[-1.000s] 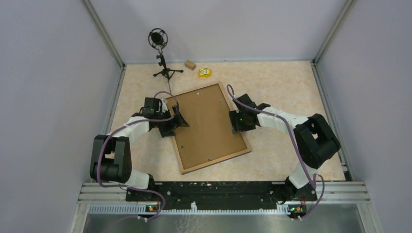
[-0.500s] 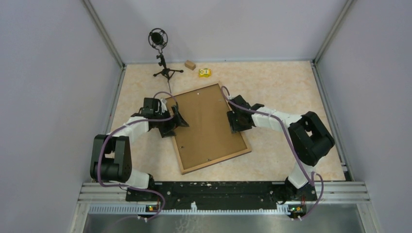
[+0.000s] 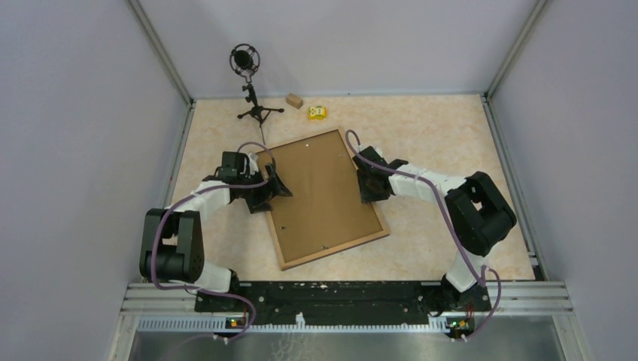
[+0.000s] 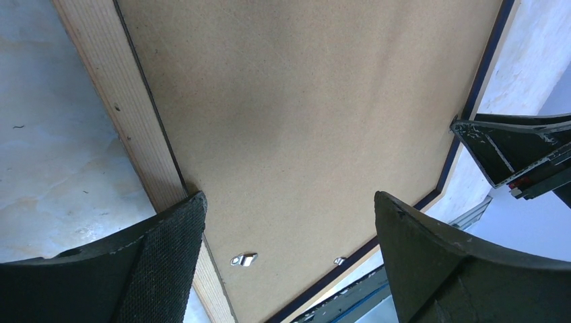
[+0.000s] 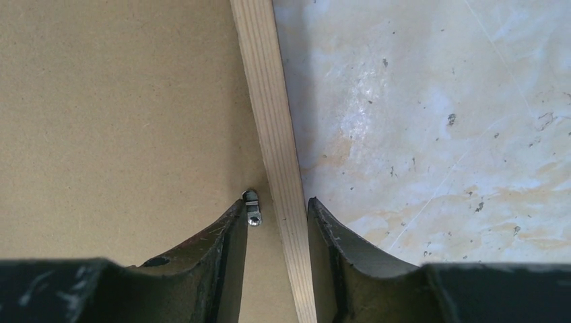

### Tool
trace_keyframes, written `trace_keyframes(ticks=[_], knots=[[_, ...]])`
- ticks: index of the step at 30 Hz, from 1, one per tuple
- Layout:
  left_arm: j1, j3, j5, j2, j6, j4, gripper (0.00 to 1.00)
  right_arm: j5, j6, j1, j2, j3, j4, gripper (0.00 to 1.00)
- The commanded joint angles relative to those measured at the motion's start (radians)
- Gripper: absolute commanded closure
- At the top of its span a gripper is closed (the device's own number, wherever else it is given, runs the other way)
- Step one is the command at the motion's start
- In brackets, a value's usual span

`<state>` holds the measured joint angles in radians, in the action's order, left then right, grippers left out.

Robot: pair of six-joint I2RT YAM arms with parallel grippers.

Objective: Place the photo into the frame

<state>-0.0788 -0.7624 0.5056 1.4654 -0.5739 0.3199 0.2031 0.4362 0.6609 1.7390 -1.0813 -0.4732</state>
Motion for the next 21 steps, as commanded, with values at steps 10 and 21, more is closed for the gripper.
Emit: trace_keyframes(ticks=[10, 21], knots=[[0.011, 0.018, 0.005, 0.001, 0.012, -0.021, 0.03, 0.026, 0.157, 0.011, 0.033, -0.014, -0.063, 0.94], [0.013, 0.021, -0.005, -0.016, 0.017, -0.019, 0.03, 0.022, 0.155, 0.023, -0.034, -0.033, -0.084, 0.99]])
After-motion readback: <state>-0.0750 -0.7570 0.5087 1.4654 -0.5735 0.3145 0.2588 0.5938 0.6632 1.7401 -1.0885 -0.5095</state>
